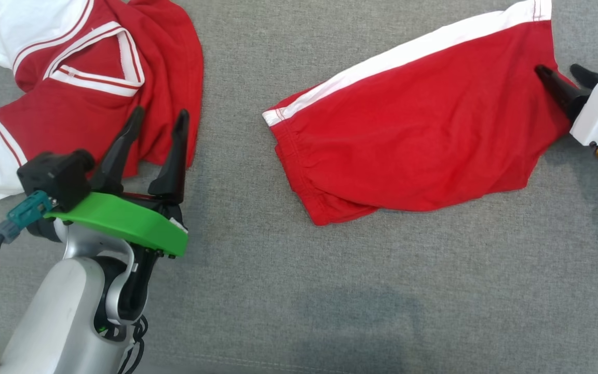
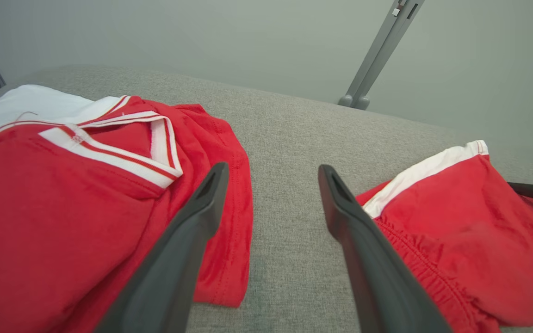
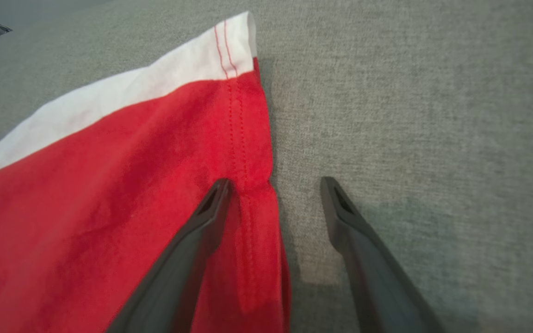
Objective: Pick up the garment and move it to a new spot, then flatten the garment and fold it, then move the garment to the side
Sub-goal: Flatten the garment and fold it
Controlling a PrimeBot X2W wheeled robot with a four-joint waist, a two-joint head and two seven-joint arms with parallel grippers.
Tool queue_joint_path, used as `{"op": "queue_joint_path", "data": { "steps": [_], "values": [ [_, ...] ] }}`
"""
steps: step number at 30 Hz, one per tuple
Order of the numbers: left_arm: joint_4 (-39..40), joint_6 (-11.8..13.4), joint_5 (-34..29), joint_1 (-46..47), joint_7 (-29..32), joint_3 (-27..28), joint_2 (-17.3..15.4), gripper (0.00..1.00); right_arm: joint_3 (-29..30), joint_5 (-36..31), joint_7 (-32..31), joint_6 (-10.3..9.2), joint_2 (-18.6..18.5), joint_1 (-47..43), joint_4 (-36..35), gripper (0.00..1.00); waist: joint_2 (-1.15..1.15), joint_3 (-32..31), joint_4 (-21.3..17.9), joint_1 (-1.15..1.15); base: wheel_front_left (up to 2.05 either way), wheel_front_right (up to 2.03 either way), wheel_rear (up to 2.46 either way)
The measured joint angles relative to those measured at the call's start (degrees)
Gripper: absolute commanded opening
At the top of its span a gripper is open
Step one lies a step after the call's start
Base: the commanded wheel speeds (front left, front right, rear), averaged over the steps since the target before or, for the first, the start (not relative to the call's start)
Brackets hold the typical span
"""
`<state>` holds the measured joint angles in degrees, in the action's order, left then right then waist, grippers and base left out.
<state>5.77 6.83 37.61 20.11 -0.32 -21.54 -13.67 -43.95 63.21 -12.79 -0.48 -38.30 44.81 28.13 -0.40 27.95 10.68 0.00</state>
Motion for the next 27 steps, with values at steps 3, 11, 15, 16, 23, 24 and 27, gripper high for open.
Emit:
{"op": "queue_joint_path", "data": {
  "steps": [3,11,15,16,23,24,27],
  "values": [
    [-0.37,0.01,0.51,-0.8,-1.13,1.25,0.55,1.0,-0.46,1.1,-2.57,0.99,0.42,0.0,0.0,1.0,0.0,-0.65,0.33,0.0,0.0,0.0,0.0],
    [-1.25,0.01,0.11,-1.59,-2.35,2.26,0.75,1.0,-1.92,3.49,-9.13,1.98,0.41,-0.21,0.01,0.69,0.0,-2.7,0.48,0.0,0.0,0.0,0.0],
    [-0.99,0.01,-0.18,-2.15,-2.83,2.32,0.79,1.0,-1.94,3.97,-10.76,1.97,0.32,-0.7,-0.19,0.0,0.0,-3.33,0.51,0.0,0.0,0.0,0.0],
    [-1.0,0.01,-0.18,-2.46,-2.85,2.33,0.82,1.0,-1.75,4.45,-10.79,1.97,0.56,-0.8,-0.18,0.0,0.0,-3.4,0.47,0.0,0.0,0.0,0.0],
    [-1.26,0.01,-0.09,-4.76,-2.93,2.47,1.04,1.0,1.48,10.0,-10.65,2.46,2.05,-3.82,-0.27,0.0,0.0,-4.54,-0.61,0.0,0.0,0.0,0.0],
    [-1.32,0.01,0.56,-5.09,-2.99,2.48,1.43,1.0,2.54,11.61,-10.38,2.49,2.1,-4.91,-0.27,0.0,0.0,-4.81,-0.84,0.0,0.0,0.0,0.0],
    [-1.33,0.0,2.14,-5.69,-3.03,2.36,2.71,1.0,5.89,16.96,-9.39,2.92,1.92,-9.09,-0.15,0.0,0.0,-5.83,-1.49,0.0,0.0,0.0,0.0]
  ]
}}
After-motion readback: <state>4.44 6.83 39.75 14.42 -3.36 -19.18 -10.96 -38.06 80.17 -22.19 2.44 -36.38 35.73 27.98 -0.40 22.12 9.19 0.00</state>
